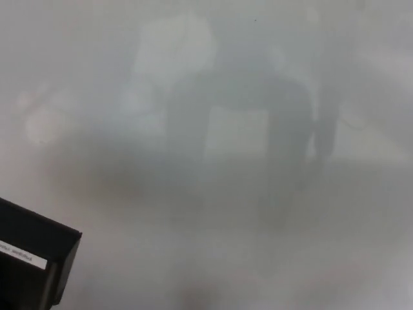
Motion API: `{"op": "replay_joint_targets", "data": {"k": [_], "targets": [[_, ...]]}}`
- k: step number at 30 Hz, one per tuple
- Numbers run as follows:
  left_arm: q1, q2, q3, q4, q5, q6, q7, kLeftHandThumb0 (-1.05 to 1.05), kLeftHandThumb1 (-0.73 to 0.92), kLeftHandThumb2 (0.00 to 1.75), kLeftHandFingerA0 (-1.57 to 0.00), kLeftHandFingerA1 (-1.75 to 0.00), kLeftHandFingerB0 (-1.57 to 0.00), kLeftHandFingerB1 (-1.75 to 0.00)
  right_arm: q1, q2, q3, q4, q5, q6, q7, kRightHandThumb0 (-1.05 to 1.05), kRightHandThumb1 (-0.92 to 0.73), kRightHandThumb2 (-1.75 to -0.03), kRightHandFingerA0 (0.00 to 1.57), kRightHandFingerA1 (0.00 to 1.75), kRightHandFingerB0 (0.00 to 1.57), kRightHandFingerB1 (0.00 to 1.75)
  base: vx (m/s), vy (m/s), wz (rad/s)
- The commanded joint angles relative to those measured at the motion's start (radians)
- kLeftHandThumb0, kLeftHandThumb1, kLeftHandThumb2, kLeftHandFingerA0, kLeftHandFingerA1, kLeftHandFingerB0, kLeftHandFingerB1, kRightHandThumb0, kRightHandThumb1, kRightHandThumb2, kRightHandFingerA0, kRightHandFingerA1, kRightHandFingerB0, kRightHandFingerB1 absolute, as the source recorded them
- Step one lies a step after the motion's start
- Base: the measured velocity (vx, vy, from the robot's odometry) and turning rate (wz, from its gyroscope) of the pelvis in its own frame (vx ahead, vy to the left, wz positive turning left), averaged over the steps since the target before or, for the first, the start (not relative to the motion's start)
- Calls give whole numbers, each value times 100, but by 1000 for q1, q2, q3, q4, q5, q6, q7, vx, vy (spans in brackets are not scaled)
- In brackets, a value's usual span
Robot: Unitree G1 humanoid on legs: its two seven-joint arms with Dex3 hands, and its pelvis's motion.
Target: A magnetic marker holder is on the left hand side of the white board, the robot put the index and middle finger into the opening of the container and pull off the magnetic holder and hand it to a human on the left hand side.
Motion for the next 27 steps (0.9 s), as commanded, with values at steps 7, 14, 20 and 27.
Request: {"op": "replay_joint_targets", "data": {"k": [7, 14, 20, 27], "targets": [[73, 89, -23, 41, -235, -12, -23, -53, 73, 63, -89, -48, -67, -42, 31, -12, 4, 16, -5, 1, -3, -59, -80, -64, 32, 35, 19, 28, 0, 0, 0], [79, 127, -88, 82, -267, -53, -112, -49, 65, 61, -73, -44, -64, -39, 23, -10, -9, 18, 10, 9, 18, -64, -64, -91, 23, 46, 14, 40, 0, 0, 0], [79, 147, -151, 101, -232, -135, -193, -51, 53, 58, -60, -41, -62, -44, 16, -11, -10, 16, 8, 4, 10, -65, -63, -92, 25, 46, 13, 41, 0, 0, 0], [96, 168, -213, 119, -227, -168, -233, -49, 43, 53, -54, -42, -50, -48, 17, -13, -12, 15, 8, -2, 12, -66, -62, -93, 26, 47, 12, 41, 0, 0, 0]]}}
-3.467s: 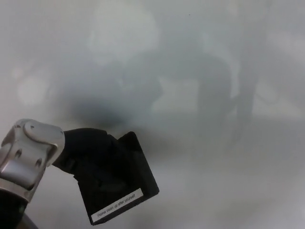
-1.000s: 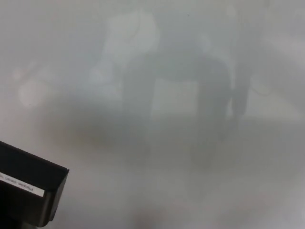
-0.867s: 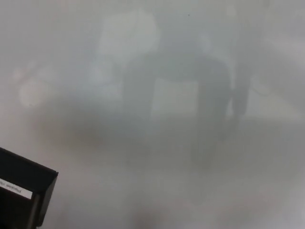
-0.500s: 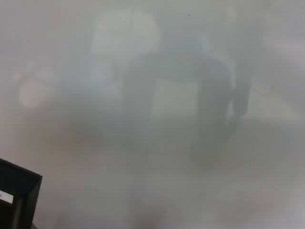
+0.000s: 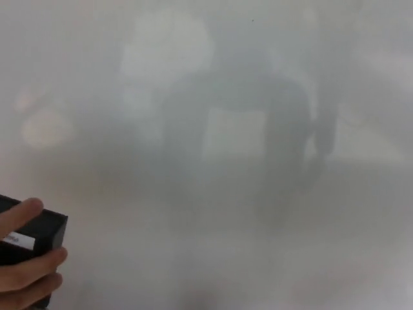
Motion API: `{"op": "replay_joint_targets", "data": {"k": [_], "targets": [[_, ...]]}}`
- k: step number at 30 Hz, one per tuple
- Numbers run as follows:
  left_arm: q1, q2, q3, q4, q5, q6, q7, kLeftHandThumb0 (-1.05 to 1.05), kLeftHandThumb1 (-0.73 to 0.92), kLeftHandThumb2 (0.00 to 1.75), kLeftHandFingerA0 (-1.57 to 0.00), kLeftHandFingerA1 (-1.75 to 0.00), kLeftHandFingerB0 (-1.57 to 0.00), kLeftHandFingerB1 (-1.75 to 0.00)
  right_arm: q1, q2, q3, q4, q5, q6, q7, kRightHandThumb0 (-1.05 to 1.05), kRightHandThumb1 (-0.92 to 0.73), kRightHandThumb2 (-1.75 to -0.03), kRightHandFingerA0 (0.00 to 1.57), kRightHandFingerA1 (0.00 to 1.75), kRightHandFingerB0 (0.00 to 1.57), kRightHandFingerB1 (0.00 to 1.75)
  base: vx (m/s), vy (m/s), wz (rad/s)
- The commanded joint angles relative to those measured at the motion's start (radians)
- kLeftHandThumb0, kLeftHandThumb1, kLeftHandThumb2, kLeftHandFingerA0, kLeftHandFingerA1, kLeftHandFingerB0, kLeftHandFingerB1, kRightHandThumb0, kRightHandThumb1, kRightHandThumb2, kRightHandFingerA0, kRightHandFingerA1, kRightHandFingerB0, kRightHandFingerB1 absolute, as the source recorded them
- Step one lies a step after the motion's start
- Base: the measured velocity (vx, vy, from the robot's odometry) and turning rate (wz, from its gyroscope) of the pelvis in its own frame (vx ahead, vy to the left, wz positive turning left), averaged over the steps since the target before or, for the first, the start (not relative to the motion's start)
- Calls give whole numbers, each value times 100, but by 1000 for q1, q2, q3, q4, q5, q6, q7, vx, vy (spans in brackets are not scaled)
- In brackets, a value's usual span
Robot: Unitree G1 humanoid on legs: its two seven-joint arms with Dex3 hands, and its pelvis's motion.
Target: A magnetic marker holder is on the left hand side of the white board, the robot put the index and middle finger into the opening of the container and pull off the magnetic holder and hand it to a human on the left hand side.
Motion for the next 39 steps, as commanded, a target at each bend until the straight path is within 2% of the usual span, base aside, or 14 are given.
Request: {"op": "replay_joint_targets", "data": {"k": [1, 9, 14, 15, 17, 23, 24, 26, 27, 28, 31, 33, 34, 39], "targets": [[10, 29, -39, 13, -16, -79, -97, -50, 41, 53, -53, -42, -49, -47, 10, -11, 0, 7, -1, -3, 4, -66, -63, -93, 27, 48, 13, 41, 0, 0, 0], [26, 50, -74, 12, -13, -117, -121, -56, 32, 71, -45, -51, -43, -56, 12, -12, 0, 8, 0, -6, 10, -65, -63, -92, 25, 47, 13, 40, 0, 0, 0], [17, 66, -95, 23, -16, -130, -136, -54, 41, 53, -50, -43, -44, -48, 8, -12, -3, 7, -1, -3, 7, -64, -63, -92, 26, 47, 14, 41, 0, 0, 0], [18, 68, -98, 25, -17, -131, -138, -54, 41, 53, -49, -43, -43, -48, 8, -11, -7, 6, 4, -1, 10, -60, -79, -63, 35, 34, 21, 28, 0, 0, 0], [19, 70, -104, 29, -13, -141, -147, -57, 43, 54, -49, -43, -43, -48, 8, -11, -6, 6, 2, 2, 7, -64, -63, -91, 27, 47, 13, 41, 0, 0, 0], [23, 73, -118, 27, -15, -155, -148, -58, 43, 54, -49, -44, -42, -48, 7, -11, -7, 8, 1, 0, 7, -64, -63, -92, 26, 47, 13, 41, 0, 0, 0], [24, 72, -119, 23, -15, -157, -146, -58, 43, 54, -49, -44, -42, -48, 7, -13, -4, 8, -3, -1, 4, -61, -79, -64, 35, 34, 20, 28, 0, 0, 0], [27, 72, -123, 19, -17, -160, -144, -58, 43, 54, -49, -44, -42, -48, 7, -14, 0, 8, -7, -3, 0, -61, -79, -64, 35, 34, 20, 28, 0, 0, 0], [27, 74, -126, 23, -13, -165, -148, -61, 34, 76, -43, -53, -37, -55, 6, -14, 2, 8, -9, 2, -4, -66, -63, -93, 26, 47, 14, 41, 0, 0, 0], [22, 79, -129, 28, -11, -165, -150, -58, 42, 54, -48, -44, -41, -48, 4, -13, 1, 7, -7, 4, -5, -65, -63, -92, 26, 47, 14, 41, 0, 0, 0], [17, 91, -142, 39, 3, -176, -164, -63, 35, 75, -42, -53, -36, -56, 1, -12, 5, 6, -10, 6, -12, -64, -64, -92, 26, 47, 13, 40, 0, 0, 0], [18, 97, -150, 38, 28, -205, -169, -62, 46, 54, -44, -45, -37, -49, -2, -11, 4, 5, -7, 3, -7, -58, -81, -64, 35, 34, 19, 28, 0, 0, 0], [20, 104, -156, 42, 49, -222, -175, -68, 37, 78, -35, -53, -30, -56, -3, -11, 4, 6, -7, 3, -4, -64, -64, -93, 26, 47, 11, 40, 0, 0, 0], [29, 140, -188, 38, 114, -275, -161, -69, 43, 58, -40, -46, -35, -49, -15, -13, 0, 6, -3, 2, 0, -64, -63, -93, 26, 48, 11, 40, 0, 0, 0]]}}
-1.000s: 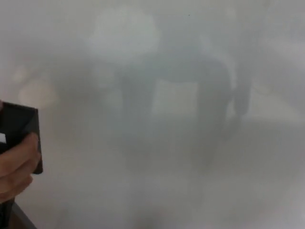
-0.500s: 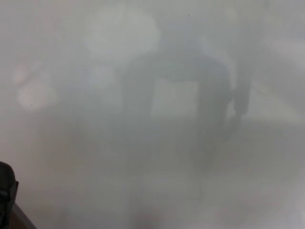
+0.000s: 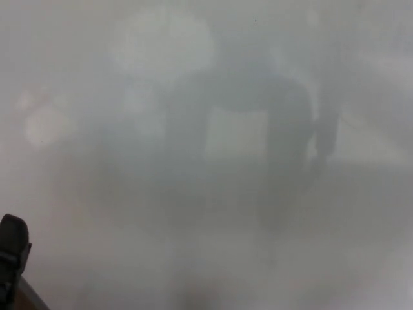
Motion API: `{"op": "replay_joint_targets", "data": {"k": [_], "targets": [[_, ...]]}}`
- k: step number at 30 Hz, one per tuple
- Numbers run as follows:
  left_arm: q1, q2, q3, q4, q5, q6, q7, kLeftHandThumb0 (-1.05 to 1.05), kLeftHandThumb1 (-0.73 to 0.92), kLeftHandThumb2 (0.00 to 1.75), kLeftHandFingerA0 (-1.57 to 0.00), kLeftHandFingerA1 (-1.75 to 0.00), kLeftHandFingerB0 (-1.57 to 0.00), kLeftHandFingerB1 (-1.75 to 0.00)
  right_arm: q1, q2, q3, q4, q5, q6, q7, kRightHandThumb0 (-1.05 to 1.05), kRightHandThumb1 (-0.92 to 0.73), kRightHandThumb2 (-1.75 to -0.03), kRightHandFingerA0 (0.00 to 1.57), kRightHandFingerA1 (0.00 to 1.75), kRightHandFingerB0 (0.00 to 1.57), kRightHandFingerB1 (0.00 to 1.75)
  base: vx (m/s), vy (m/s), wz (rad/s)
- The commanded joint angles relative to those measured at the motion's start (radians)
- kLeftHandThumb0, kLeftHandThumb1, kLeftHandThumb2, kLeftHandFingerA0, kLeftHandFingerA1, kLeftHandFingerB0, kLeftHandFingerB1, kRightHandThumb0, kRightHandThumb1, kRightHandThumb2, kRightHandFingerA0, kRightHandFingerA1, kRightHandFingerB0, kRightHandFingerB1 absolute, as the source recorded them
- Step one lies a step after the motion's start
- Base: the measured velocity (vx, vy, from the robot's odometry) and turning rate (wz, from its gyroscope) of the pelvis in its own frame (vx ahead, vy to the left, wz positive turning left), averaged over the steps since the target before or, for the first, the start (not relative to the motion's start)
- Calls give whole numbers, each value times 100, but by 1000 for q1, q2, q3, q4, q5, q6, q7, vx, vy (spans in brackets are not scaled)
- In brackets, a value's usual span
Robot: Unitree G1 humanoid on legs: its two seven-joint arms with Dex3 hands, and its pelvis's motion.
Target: A magnetic marker holder is on the left hand side of the white board, the robot put the index and middle finger into the opening of the container and pull off the magnetic holder and hand it to a human on the left hand side.
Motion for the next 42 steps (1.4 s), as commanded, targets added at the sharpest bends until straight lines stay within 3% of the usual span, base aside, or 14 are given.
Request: {"op": "replay_joint_targets", "data": {"k": [1, 2, 3, 10, 11, 14, 16, 22, 23, 24, 31, 34, 35, 42], "targets": [[14, 66, -33, -13, 107, -93, 15, -68, 37, 83, -39, -55, -34, -53, -9, -9, -1, 5, 0, 4, 1, -57, -80, -64, 34, 35, 19, 27, 0, 0, 0], [15, 72, -37, -18, 114, -97, 23, -68, 37, 83, -39, -55, -34, -53, -11, -9, -1, 5, 1, 4, 1, -57, -80, -64, 34, 35, 19, 27, 0, 0, 0], [18, 98, -52, -33, 133, -95, 43, -52, 48, 54, -39, -46, -47, -42, -13, -8, -4, 4, 5, 4, 5, -61, -63, -91, 26, 47, 13, 40, 0, 0, 0], [43, 178, -119, -80, 284, -206, 51, -41, 43, 53, -34, -47, -46, -35, -26, -3, -14, 4, 14, 18, 16, -64, -63, -90, 21, 45, 14, 40, 0, 0, 0], [57, 213, -157, -86, 380, -284, 40, -37, 38, 65, -35, -50, -42, -44, -27, -2, -19, 6, 19, 23, 21, -64, -63, -89, 21, 45, 14, 40, 0, 0, 0], [66, 232, -195, -92, 451, -355, 34, -22, 46, 54, -35, -44, -43, -33, -30, -3, -22, 6, 19, 23, 21, -65, -63, -90, 23, 46, 14, 40, 0, 0, 0], [76, 241, -261, -88, 573, -479, 32, -37, 39, 63, -33, -47, -39, -41, -35, -7, -20, 4, 13, 21, 14, -65, -63, -90, 23, 46, 13, 40, 0, 0, 0], [99, 256, -440, 25, 844, -736, 81, -48, 48, 54, -33, -44, -38, -32, -41, -3, -23, 1, 15, 23, 11, -63, -62, -89, 23, 46, 14, 40, 0, 0, 0], [97, 248, -464, 78, 879, -792, 90, -57, 38, 80, -27, -52, -32, -48, -39, -2, -23, 2, 16, 24, 11, -62, -63, -89, 23, 45, 13, 40, 0, 0, 0], [95, 243, -480, 115, 903, -831, 97, -57, 38, 80, -27, -52, -32, -48, -38, -1, -23, 2, 16, 24, 11, -62, -63, -89, 23, 45, 13, 40, 0, 0, 0], [113, 214, -612, 381, 1088, -990, 346, -55, 38, 80, -26, -50, -37, -50, -35, -4, -20, 2, 10, 24, 3, -63, -64, -89, 23, 45, 13, 40, 0, 0, 0], [108, 175, -617, 515, 1103, -1062, 449, -60, 40, 81, -26, -51, -28, -46, -45, -7, -14, 2, 1, 26, -9, -64, -64, -90, 24, 46, 13, 40, 0, 0, 0], [100, 164, -627, 563, 1113, -1078, 501, -54, 60, 58, -30, -40, -34, -31, -49, -7, -17, 2, 4, 26, -5, -65, -64, -90, 23, 46, 13, 40, 0, 0, 0], [103, 88, -657, 792, 1115, -1134, 712, -51, 66, 60, -24, -36, -26, -29, -52, -1, -6, 3, -7, 21, -14, -68, -63, -95, 26, 50, 9, 40, 0, 0, 0]]}}
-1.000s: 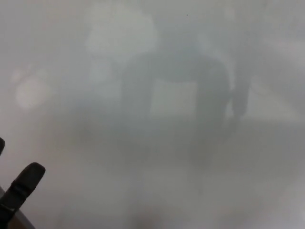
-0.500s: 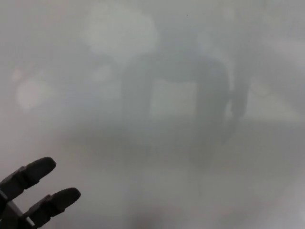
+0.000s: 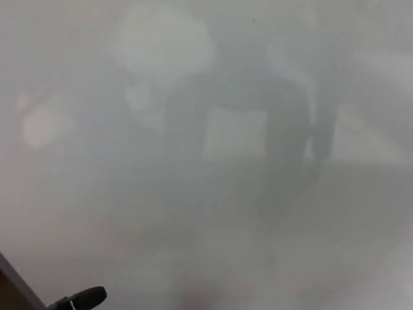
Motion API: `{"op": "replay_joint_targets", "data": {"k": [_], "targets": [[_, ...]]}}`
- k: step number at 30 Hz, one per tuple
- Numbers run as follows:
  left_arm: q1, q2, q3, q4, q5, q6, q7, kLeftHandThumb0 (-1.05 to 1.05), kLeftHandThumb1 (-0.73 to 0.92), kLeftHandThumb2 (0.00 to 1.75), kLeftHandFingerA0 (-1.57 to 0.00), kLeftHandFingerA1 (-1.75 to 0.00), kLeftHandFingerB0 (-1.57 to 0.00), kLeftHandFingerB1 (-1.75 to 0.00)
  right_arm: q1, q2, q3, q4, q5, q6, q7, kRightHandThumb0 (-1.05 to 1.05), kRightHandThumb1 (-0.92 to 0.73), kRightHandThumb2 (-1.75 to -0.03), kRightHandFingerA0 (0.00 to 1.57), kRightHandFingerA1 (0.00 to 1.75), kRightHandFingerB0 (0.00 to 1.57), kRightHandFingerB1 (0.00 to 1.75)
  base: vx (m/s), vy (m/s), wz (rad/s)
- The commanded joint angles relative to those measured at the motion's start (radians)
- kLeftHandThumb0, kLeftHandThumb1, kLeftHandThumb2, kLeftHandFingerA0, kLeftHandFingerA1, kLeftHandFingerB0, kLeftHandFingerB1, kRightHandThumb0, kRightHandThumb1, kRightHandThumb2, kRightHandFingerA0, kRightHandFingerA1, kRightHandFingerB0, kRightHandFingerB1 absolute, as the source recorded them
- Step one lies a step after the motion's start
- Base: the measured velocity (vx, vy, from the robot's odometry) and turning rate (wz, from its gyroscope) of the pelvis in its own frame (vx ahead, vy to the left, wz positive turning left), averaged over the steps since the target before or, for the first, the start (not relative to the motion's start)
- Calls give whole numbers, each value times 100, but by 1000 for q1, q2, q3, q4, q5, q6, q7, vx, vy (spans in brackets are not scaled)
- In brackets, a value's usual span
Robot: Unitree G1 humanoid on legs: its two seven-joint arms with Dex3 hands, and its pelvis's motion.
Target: A magnetic marker holder is on the left hand side of the white board, the robot put the index and middle finger into the opening of the container and pull off the magnetic holder and hand it to a human on the left hand side.
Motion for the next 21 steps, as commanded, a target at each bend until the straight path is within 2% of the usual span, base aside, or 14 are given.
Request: {"op": "replay_joint_targets", "data": {"k": [1, 3, 8, 14, 15, 16, 17, 18, 19, 21], "targets": [[18, -72, -145, 469, 474, -554, 525, -52, 66, 60, -26, -36, -26, -29, -8, -16, 5, 3, -6, 19, -22, -67, -63, -94, 28, 49, 12, 41, 0, 0, 0], [13, -78, -152, 510, 470, -566, 544, -49, 66, 60, -22, -36, -24, -28, -7, -15, 2, 3, -3, 18, -21, -64, -62, -94, 28, 50, 11, 41, 0, 0, 0], [-11, -86, -143, 582, 434, -596, 536, -49, 65, 60, -22, -36, -27, -30, -12, -18, 0, 3, -1, 15, -17, -64, -63, -95, 28, 49, 11, 41, 0, 0, 0], [-39, -87, -135, 647, 405, -621, 523, -50, 66, 60, -20, -36, -24, -28, -15, -18, 3, 3, -7, 18, -29, -67, -63, -94, 32, 50, 13, 41, 0, 0, 0], [-44, -88, -134, 653, 402, -620, 523, -52, 65, 60, -21, -36, -23, -28, -16, -19, 2, 2, -5, 18, -27, -62, -78, -63, 40, 37, 19, 27, 0, 0, 0], [-50, -91, -133, 663, 401, -624, 526, -52, 65, 60, -21, -36, -23, -28, -17, -20, 1, 2, -3, 19, -24, -62, -78, -63, 40, 37, 19, 27, 0, 0, 0], [-55, -92, -132, 672, 401, -626, 530, -55, 65, 60, -20, -36, -19, -27, -17, -20, 1, 2, -4, 20, -24, -70, -63, -94, 33, 50, 14, 41, 0, 0, 0], [-62, -93, -132, 683, 401, -629, 535, -55, 65, 60, -20, -36, -19, -27, -17, -21, 1, 2, -4, 22, -26, -70, -63, -94, 33, 50, 14, 41, 0, 0, 0], [-61, -94, -132, 693, 401, -636, 538, -55, 65, 60, -19, -36, -19, -27, -12, -21, 2, 3, -5, 19, -25, -65, -77, -63, 39, 37, 19, 27, 0, 0, 0], [-59, -96, -131, 702, 401, -644, 539, -55, 65, 60, -19, -36, -19, -27, -5, -21, 2, 3, -5, 15, -24, -65, -77, -63, 39, 37, 19, 27, 0, 0, 0]]}}
